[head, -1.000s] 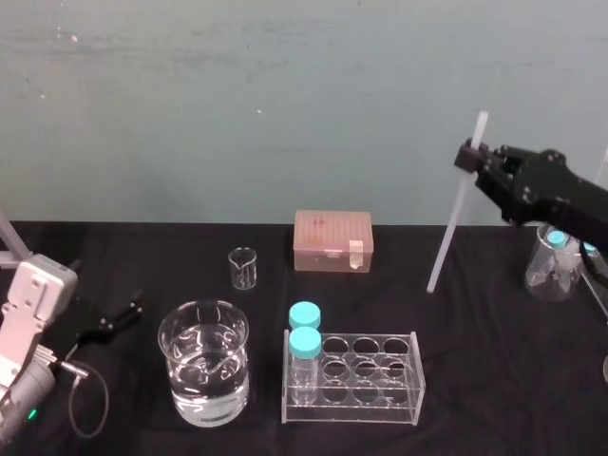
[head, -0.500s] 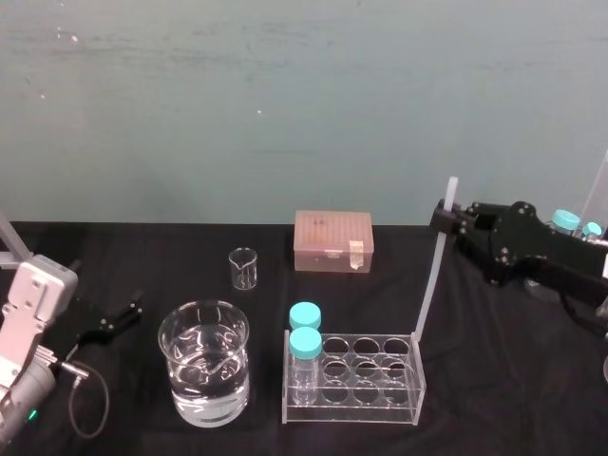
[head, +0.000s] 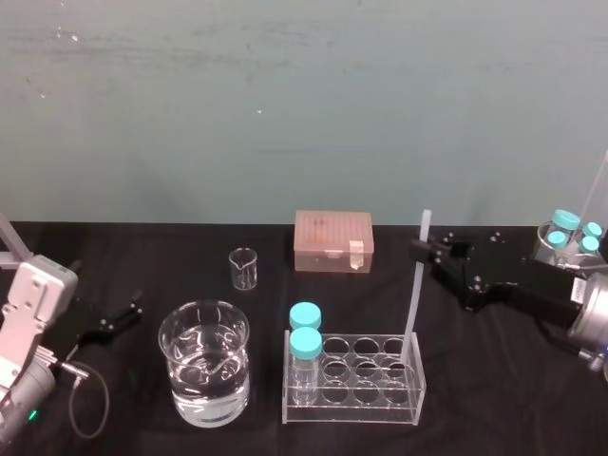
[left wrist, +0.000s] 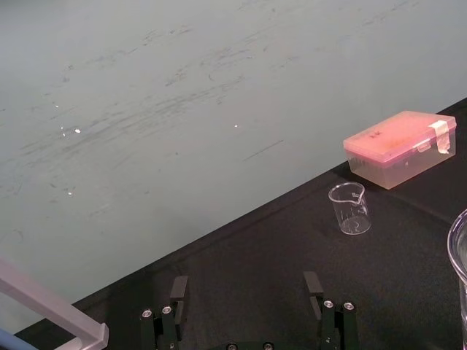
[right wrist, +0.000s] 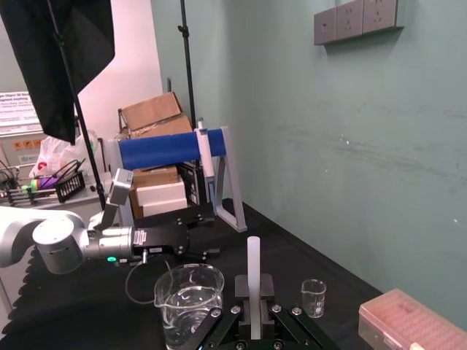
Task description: Pick up the stirring rod with one hand, then place it down.
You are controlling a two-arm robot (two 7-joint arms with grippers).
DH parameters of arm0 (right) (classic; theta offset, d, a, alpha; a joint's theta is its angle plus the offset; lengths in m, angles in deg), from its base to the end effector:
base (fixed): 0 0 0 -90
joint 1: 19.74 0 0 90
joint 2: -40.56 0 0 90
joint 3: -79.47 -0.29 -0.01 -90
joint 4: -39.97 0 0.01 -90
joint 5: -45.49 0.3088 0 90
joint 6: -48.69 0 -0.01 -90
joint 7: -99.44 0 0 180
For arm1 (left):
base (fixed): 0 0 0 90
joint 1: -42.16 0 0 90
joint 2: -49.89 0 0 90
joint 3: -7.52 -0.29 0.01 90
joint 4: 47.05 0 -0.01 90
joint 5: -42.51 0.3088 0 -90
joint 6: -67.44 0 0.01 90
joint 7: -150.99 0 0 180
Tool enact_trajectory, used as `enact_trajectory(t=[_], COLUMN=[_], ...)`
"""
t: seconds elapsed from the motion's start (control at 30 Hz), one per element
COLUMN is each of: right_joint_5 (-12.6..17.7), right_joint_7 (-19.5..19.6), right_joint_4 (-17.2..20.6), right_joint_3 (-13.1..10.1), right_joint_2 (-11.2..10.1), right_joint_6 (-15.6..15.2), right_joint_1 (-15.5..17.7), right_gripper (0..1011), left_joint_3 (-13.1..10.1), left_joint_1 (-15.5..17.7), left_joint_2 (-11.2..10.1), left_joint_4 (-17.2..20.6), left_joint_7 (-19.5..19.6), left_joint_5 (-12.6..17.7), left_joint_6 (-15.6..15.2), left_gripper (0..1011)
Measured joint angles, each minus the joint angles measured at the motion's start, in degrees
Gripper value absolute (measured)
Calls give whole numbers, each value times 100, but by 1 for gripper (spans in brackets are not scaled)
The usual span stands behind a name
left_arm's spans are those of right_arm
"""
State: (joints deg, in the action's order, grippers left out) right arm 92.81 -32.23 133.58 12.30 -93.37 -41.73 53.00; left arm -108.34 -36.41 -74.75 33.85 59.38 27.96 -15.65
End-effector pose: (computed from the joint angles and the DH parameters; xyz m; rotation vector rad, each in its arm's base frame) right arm 0.3755 -0.1023 -0.1872 0.0393 -0.0375 -0.5140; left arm 0.3581 0.0827 -0.3023 0.3043 -0.2849 1.2478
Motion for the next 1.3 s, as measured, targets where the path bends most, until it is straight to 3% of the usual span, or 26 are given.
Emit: enact_trajectory(t=[1.3], right_joint_5=[-511], right_joint_7=[-233], right_joint_4=[-918], right_joint_3=[388], right_joint_2=[450], right_joint_6=[235], right_joint_1=[-133], right_gripper=[70], left_joint_3=[0], left_joint_1=[0], left_joint_2=[0], left_joint_4=[0], left_joint_7=[0], left_joint_5=[0], left_joint_6=[0], left_gripper=[1005])
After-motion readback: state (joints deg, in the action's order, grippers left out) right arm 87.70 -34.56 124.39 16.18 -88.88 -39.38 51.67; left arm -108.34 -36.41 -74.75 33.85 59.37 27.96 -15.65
